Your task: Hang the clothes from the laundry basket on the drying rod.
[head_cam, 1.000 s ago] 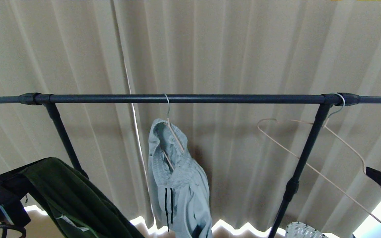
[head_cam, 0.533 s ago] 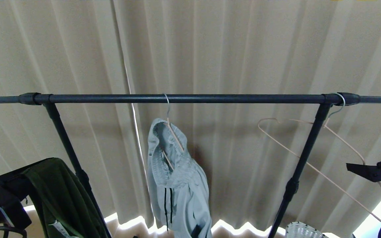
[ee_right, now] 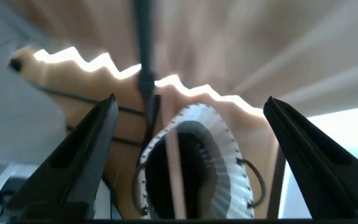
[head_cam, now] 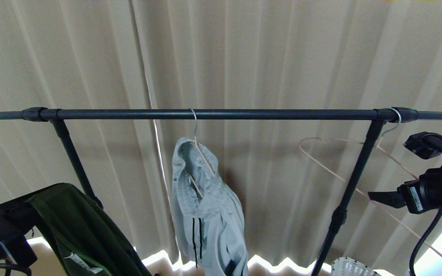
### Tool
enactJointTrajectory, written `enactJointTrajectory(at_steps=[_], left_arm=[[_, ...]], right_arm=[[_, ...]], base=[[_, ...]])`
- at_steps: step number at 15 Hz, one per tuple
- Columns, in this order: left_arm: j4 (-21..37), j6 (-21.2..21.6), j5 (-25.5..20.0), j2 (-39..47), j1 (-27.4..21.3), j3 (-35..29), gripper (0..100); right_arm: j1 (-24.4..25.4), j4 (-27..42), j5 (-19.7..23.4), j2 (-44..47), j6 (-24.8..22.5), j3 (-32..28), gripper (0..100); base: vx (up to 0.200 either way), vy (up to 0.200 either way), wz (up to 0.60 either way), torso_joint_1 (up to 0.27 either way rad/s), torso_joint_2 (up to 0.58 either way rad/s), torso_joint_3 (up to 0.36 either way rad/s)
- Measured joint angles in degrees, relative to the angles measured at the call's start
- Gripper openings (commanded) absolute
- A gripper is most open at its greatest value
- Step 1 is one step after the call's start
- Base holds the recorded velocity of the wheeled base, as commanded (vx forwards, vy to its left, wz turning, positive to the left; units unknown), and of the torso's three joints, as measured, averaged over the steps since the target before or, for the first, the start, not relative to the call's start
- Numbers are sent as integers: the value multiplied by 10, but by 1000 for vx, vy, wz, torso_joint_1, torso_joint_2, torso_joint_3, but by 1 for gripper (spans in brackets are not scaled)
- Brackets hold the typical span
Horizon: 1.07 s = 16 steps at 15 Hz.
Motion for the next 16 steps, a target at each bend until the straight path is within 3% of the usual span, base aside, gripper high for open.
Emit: enactJointTrajectory(at_steps=[5, 6, 16], left_arm=[[0, 0, 0, -1, 0, 0, 0], [0, 0, 0, -1, 0, 0, 0], [0, 1, 0, -1, -1, -1, 0]], right_arm=[[3, -3, 1, 6, 3, 7, 100], [2, -3, 0, 6, 3, 7, 0], [-32, -26, 0, -5, 5, 3, 0]], base=[[0, 0, 0, 0, 0, 0], [0, 0, 0, 0, 0, 0], [0, 0, 0, 0, 0, 0]])
